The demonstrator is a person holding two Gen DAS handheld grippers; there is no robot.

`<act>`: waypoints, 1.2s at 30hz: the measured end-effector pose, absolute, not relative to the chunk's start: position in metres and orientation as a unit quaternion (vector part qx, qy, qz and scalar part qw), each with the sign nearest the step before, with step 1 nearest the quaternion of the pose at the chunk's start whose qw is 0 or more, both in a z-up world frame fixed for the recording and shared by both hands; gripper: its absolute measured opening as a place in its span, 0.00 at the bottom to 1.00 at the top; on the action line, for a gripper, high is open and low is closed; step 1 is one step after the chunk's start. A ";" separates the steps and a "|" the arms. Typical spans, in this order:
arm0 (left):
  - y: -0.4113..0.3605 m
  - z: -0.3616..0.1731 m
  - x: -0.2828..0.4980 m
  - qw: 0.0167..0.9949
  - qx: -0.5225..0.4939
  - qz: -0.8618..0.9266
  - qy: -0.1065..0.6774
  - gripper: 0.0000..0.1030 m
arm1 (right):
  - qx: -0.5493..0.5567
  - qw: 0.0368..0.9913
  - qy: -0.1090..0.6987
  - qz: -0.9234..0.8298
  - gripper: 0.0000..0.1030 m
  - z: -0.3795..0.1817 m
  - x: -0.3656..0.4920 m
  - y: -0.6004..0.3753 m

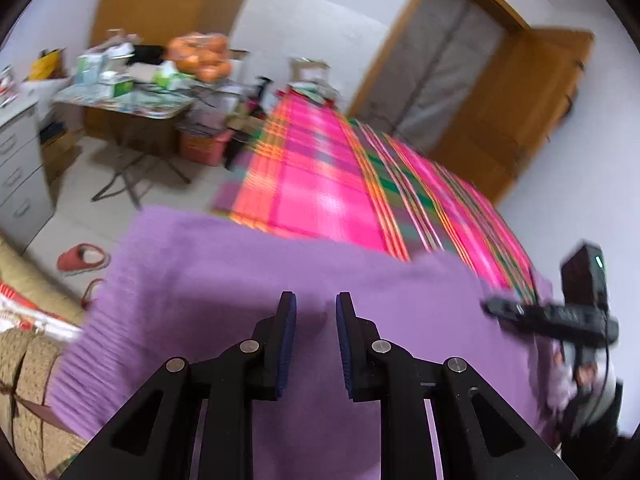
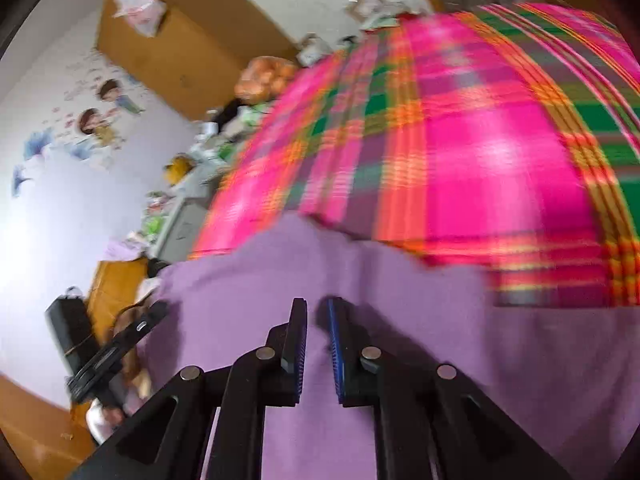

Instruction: Fold clothes

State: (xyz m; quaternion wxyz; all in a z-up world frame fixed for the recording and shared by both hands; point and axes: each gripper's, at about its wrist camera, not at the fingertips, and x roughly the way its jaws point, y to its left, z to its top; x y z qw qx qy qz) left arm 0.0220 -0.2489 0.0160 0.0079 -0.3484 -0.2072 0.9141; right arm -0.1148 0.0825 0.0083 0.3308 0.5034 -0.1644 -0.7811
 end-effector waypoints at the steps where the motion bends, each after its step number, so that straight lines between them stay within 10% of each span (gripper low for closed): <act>1: -0.245 0.013 0.020 0.007 -0.354 0.913 -0.202 0.21 | 0.506 0.325 -0.189 -0.777 0.00 0.004 -0.120 0.094; 18: -0.166 0.023 0.025 0.071 -0.374 0.911 -0.159 0.21 | 0.483 0.312 -0.181 -0.798 0.13 0.024 -0.047 0.178; 36: -0.127 0.014 0.001 0.098 -0.380 0.912 -0.117 0.23 | 0.412 0.063 -0.159 -0.895 0.36 0.046 -0.084 0.303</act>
